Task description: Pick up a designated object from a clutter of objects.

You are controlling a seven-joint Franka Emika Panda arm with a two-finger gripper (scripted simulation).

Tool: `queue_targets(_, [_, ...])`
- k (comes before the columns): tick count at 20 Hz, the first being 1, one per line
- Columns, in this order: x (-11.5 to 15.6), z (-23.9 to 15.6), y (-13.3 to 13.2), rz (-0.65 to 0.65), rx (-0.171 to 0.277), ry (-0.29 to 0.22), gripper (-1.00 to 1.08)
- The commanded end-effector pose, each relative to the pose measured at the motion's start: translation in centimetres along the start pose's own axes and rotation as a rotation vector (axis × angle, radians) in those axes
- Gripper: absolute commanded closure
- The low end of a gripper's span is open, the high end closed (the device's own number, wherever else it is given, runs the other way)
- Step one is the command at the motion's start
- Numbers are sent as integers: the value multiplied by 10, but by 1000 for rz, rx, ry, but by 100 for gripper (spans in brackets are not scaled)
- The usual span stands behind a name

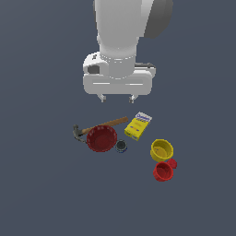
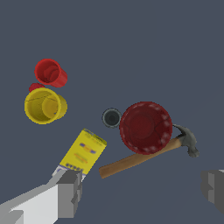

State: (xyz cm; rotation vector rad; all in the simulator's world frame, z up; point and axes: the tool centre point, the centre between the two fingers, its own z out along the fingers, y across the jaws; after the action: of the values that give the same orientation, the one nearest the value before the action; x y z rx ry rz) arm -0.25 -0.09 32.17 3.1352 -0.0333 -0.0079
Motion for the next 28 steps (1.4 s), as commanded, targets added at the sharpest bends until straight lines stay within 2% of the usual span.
queue_targets(1, [0,0,0,0,0,0,-92])
queue_targets(10, [-7,18,15,3,-32,-47,-92])
queue_targets(16, [-7,18,15,1,-32,-48,-92])
queue_targets(22, [7,25,6,-37,-36,-46,-92])
queue_targets(28, [32,39,-13,-111,-41,-40,-92])
